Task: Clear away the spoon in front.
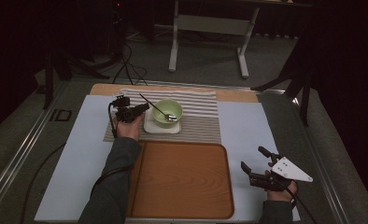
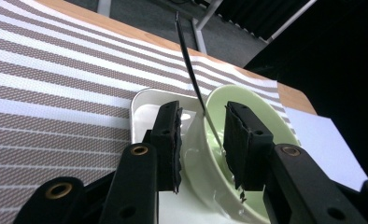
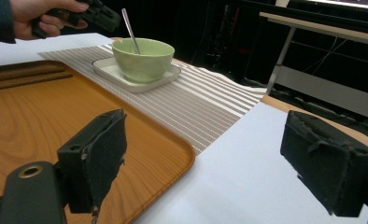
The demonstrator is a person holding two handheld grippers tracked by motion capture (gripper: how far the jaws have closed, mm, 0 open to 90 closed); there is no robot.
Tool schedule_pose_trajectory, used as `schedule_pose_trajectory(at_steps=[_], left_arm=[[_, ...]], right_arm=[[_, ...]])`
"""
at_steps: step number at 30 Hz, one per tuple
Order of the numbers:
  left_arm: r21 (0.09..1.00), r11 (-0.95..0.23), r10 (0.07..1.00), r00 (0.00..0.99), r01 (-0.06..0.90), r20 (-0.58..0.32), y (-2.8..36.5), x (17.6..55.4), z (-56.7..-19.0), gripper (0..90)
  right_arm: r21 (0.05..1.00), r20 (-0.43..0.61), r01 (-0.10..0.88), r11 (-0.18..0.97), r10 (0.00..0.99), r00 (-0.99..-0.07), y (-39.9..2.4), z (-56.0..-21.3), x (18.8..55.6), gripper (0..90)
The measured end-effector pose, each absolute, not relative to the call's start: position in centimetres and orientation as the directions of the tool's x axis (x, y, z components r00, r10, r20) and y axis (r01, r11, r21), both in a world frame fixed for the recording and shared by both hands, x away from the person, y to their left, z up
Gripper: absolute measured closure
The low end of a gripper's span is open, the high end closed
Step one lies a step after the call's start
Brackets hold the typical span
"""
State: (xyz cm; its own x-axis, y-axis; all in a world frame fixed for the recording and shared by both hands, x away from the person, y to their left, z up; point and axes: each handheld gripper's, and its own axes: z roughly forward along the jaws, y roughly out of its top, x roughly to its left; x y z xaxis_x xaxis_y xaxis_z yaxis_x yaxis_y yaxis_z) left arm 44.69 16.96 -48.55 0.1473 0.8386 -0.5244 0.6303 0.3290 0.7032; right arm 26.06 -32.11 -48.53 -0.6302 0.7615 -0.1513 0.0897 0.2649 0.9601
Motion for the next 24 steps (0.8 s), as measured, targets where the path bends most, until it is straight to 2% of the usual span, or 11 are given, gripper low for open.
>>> schedule_pose_trajectory(at_steps=[12,19,24], left_arm=[[0.682,0.35,0.833,0.119,0.642,-0.54,15.8,46.6,-49.7,65.3],[0.671,0.402,0.811,0.098,0.623,-0.576,16.1,47.1,-50.2,70.0],[0.68,0.393,0.813,0.112,0.619,-0.572,16.2,47.4,-49.9,71.9]], right_arm=[[0.96,-0.144,0.095,0.262,0.757,-0.637,-32.0,-48.7,26.4,13.9],[0.963,-0.137,0.095,0.251,0.765,-0.629,-32.3,-48.6,26.5,13.9],[0.962,-0.135,0.101,0.252,0.767,-0.627,-32.3,-48.7,26.6,13.9]])
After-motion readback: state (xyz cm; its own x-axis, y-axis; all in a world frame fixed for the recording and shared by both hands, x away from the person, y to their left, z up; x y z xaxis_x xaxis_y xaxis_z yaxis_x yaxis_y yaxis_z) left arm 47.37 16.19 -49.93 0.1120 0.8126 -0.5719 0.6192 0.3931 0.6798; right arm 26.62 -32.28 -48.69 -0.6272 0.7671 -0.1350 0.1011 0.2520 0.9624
